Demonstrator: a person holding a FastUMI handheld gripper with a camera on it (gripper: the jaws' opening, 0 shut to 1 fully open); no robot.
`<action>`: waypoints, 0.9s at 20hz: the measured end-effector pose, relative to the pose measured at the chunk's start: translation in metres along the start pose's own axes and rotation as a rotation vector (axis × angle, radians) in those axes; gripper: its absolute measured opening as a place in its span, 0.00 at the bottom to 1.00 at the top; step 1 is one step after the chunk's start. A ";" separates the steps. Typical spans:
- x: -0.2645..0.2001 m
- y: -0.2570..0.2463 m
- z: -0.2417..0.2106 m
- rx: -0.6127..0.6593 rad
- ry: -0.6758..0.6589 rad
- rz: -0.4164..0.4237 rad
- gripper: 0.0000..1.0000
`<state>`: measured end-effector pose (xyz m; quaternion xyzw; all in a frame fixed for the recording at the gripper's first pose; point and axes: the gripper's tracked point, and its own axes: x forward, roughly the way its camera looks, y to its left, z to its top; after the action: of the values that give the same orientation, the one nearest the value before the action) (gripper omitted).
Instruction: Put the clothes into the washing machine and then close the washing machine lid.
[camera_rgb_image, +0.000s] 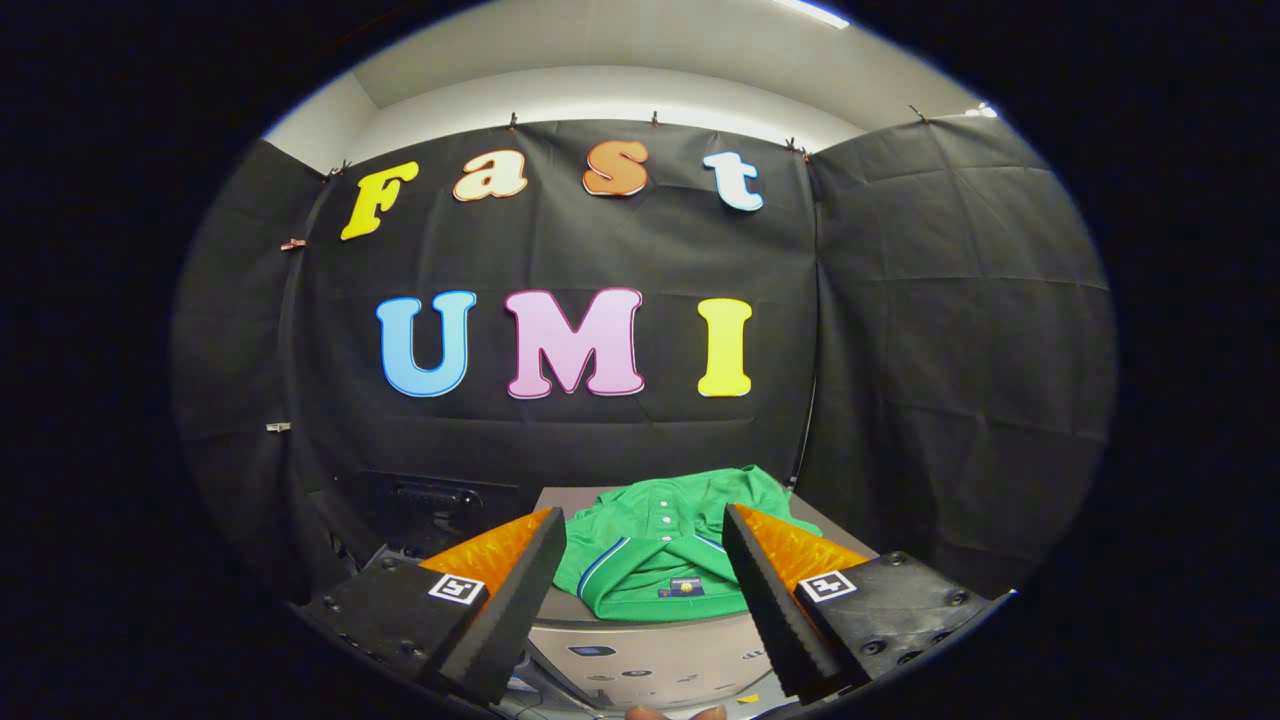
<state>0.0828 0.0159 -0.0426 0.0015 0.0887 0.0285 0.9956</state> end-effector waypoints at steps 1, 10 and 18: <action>0.010 -0.002 -0.003 -0.001 0.019 0.001 0.98; 0.111 -0.019 -0.054 0.037 0.294 0.015 0.98; 0.184 -0.031 -0.093 -0.021 0.489 -0.037 0.97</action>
<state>0.2487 -0.0051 -0.1668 -0.0172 0.3270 0.0107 0.9448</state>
